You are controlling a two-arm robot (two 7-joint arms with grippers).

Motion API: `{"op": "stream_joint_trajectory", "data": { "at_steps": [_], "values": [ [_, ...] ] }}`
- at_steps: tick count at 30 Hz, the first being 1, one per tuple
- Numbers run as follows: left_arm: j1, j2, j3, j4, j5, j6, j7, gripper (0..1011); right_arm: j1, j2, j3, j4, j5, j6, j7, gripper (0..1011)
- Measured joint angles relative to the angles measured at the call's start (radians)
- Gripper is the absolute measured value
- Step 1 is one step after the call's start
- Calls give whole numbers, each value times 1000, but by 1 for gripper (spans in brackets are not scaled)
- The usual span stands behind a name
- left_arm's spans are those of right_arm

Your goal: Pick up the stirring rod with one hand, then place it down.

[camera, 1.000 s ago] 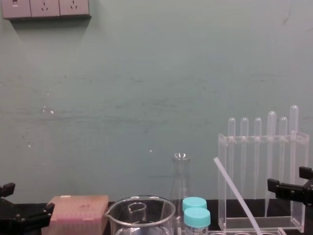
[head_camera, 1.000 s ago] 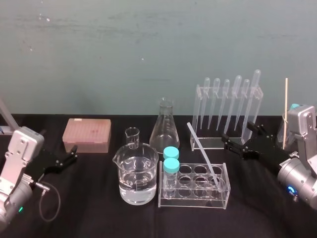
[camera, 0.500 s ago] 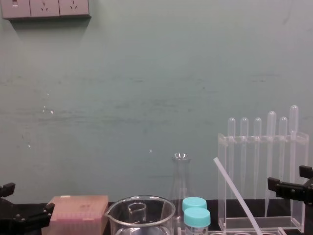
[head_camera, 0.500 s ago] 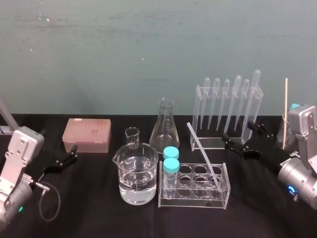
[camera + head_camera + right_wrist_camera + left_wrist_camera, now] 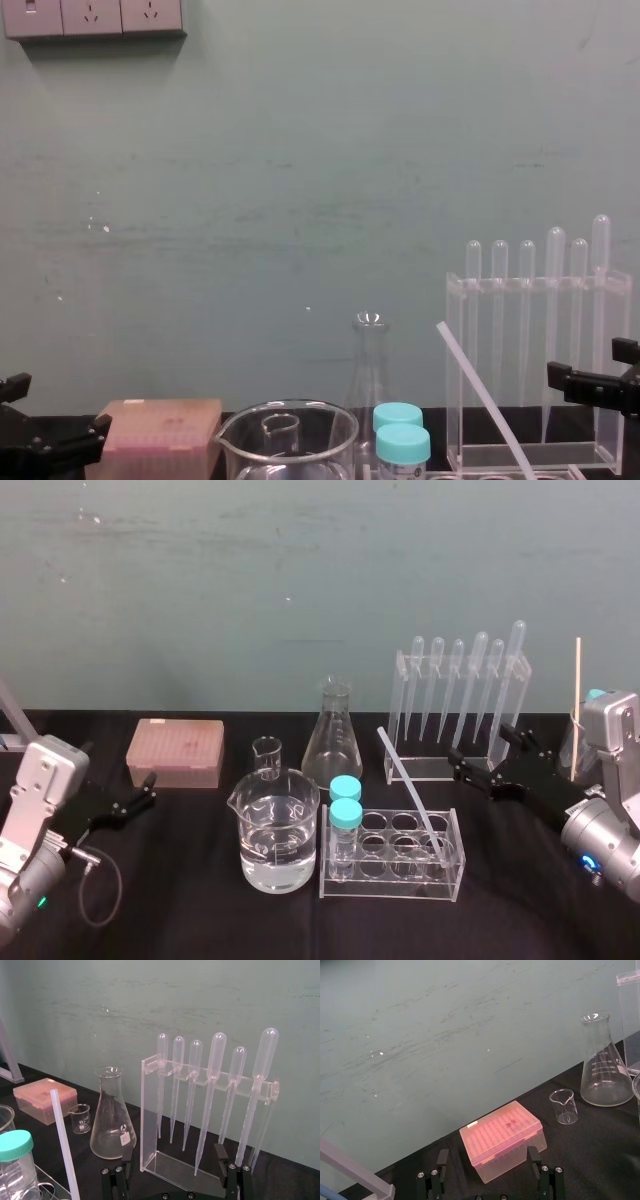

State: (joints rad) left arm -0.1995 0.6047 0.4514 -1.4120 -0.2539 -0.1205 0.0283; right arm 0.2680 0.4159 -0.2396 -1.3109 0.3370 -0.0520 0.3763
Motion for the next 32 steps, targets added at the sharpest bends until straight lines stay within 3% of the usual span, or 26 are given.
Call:
{"op": "stream_joint_trajectory", "data": {
  "at_steps": [32],
  "values": [
    [0, 0, 0, 0, 0, 0, 0, 1000, 0, 0, 0, 0, 1, -1, 0, 1000]
  ]
}}
